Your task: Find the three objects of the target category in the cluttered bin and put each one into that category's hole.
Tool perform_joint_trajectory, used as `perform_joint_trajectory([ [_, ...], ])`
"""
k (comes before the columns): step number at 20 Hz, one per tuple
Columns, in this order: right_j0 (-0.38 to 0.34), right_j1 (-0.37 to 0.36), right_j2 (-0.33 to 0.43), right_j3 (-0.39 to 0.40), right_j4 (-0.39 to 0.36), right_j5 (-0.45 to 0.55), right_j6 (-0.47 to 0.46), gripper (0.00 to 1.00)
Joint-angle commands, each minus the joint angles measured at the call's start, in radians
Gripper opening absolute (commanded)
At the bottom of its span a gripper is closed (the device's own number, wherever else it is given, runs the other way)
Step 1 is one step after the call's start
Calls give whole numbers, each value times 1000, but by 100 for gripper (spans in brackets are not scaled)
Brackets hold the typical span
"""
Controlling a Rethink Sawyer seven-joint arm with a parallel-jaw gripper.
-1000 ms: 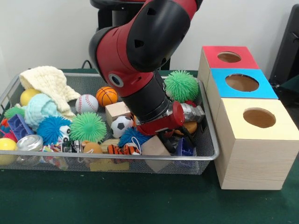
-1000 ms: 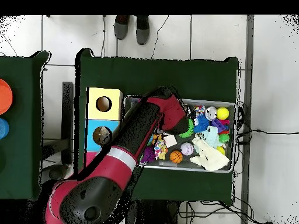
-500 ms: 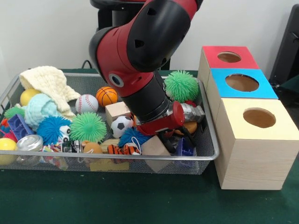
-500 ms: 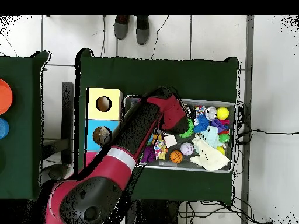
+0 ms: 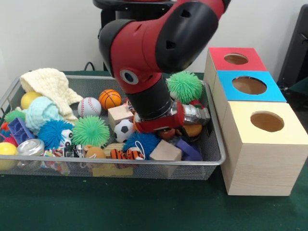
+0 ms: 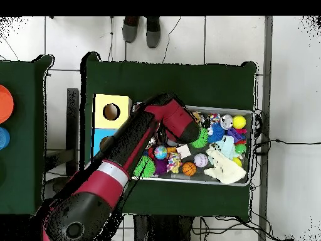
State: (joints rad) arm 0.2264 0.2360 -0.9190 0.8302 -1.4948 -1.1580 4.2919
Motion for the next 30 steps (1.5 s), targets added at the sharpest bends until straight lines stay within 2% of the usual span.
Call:
perform_joint_trajectory([
  [1,-26,279,32,32,-141,118,-23,100],
  [5,-35,324,6,5,-183,119,-20,100],
  [10,-20,367,-38,14,-201,204,-9,100],
  [20,-9,399,-82,29,-200,358,-31,100],
  [30,-36,401,-100,4,-214,412,-126,100],
])
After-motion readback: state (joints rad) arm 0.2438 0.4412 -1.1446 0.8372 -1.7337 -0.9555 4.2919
